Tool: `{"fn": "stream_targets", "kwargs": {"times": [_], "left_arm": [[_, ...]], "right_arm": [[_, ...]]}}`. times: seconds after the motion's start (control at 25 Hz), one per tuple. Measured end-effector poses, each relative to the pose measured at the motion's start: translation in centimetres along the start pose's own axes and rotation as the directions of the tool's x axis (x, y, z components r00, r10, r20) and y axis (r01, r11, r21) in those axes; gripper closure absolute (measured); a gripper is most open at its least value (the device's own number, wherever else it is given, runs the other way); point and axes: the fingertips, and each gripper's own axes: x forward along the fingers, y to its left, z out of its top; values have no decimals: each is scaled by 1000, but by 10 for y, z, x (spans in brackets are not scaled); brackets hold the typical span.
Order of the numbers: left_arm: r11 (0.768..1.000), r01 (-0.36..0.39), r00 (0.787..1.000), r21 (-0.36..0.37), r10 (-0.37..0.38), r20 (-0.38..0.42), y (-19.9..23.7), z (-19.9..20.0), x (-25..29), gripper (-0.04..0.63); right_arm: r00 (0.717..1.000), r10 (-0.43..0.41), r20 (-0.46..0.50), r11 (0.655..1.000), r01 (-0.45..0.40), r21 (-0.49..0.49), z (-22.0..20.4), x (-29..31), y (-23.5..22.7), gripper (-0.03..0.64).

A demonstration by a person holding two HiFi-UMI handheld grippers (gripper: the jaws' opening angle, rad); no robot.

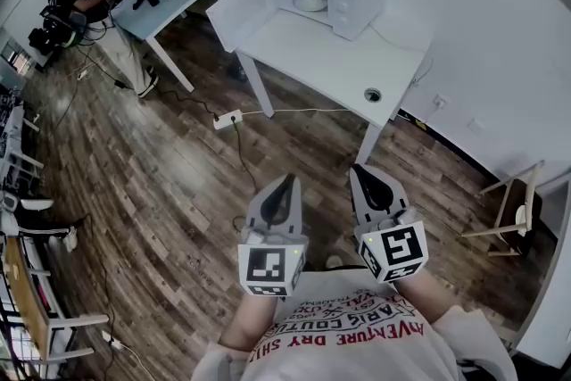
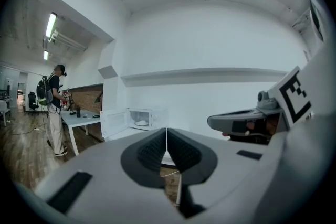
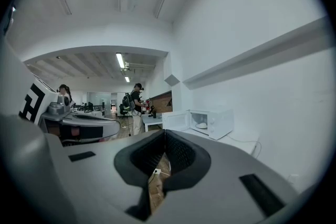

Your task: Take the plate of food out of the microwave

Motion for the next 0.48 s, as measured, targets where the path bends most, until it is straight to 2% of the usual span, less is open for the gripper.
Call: {"fn": "stream_targets", "kwargs": {"times": [0.24,0.48], "left_arm": [[999,6,1000,-33,-6,-12,25,-7,22,584],[996,13,1000,-91,-13,6,83,0,59,584]], "right_arm": [[1000,-13,11,1000,13,18,2,31,-2,604],[1000,-29,7,1000,30,-3,9,89,4,604]]}}
